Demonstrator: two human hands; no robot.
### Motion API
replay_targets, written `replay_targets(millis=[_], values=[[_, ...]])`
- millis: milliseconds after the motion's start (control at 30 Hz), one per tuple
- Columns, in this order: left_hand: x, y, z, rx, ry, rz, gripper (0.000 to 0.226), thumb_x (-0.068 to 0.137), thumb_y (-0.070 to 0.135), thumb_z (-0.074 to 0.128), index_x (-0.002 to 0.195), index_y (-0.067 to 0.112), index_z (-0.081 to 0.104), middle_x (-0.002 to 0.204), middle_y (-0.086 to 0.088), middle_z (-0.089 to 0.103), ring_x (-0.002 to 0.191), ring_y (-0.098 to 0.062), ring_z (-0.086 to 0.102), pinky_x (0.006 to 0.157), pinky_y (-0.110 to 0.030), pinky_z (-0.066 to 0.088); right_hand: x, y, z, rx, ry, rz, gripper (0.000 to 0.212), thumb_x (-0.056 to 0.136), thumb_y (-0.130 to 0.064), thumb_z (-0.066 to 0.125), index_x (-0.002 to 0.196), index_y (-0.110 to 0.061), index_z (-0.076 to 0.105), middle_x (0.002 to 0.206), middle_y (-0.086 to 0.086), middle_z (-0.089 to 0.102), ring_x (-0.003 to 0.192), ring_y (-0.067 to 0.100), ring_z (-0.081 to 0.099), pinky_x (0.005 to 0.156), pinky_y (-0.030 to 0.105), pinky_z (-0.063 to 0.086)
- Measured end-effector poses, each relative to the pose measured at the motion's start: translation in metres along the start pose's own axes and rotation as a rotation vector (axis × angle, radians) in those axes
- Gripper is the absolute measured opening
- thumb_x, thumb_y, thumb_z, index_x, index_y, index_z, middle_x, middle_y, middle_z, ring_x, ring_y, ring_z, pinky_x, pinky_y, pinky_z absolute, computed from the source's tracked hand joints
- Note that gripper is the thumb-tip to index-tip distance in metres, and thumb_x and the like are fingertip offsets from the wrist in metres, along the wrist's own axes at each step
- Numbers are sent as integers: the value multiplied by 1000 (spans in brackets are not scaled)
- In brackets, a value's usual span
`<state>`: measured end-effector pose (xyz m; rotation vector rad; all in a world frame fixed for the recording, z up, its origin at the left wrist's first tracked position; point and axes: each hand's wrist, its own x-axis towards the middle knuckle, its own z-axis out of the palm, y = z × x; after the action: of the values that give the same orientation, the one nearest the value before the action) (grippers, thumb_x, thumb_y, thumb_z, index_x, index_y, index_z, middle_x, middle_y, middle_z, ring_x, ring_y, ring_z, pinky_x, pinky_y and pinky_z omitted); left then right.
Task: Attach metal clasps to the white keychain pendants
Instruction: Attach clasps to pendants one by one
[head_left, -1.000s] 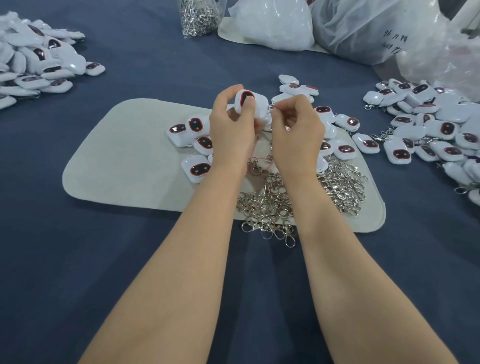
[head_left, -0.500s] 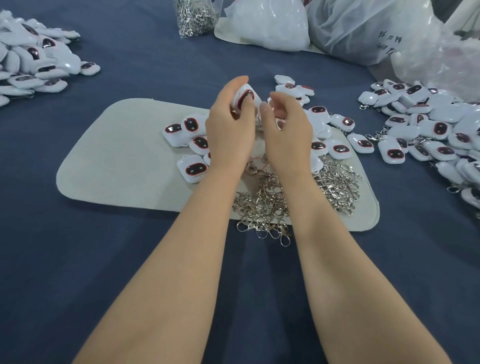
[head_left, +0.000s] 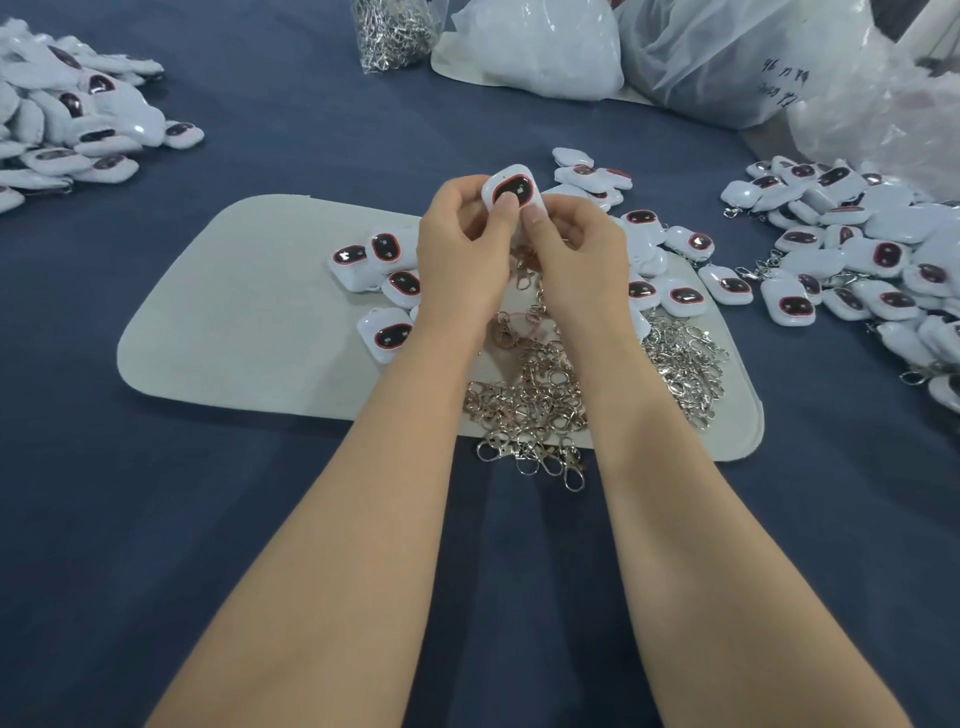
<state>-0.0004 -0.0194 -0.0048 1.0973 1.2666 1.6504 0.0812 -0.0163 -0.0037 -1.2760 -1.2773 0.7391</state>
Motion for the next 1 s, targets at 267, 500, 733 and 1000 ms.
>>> replay_targets(millis=[267,500,733,1000], values=[[-2,1,1,25,0,46,8,91,13,59,98,15,57,91,5,65,84,-4,62,71,-11,47,-1,0,1,14,-16,19,6,92,-16,58,95,-13,62,97,10,69,94,24,65,90,45,51],[-1,1,0,61,81,33,18,85,17,66,84,26,50,86,7,61,78,-5,58,66,-9,45,-2,1,1,-90,-77,-38,6,92,-17,58,95,-13,62,92,2,68,91,20,65,88,42,51],[-2,2,0,-20,44,-6,17,87,15,66,84,23,51,82,8,62,71,0,59,62,-8,45,-1,3,-1,-86,-95,-80,5,91,-12,58,96,-13,59,87,1,66,88,21,65,86,38,52],[-1,2,3,47,-21,37,26,90,16,63,114,5,62,109,-5,68,100,-9,64,92,-26,51,-2,7,1,-195,9,-104,9,92,-19,57,93,-15,50,73,-15,54,61,-4,50,61,10,41]])
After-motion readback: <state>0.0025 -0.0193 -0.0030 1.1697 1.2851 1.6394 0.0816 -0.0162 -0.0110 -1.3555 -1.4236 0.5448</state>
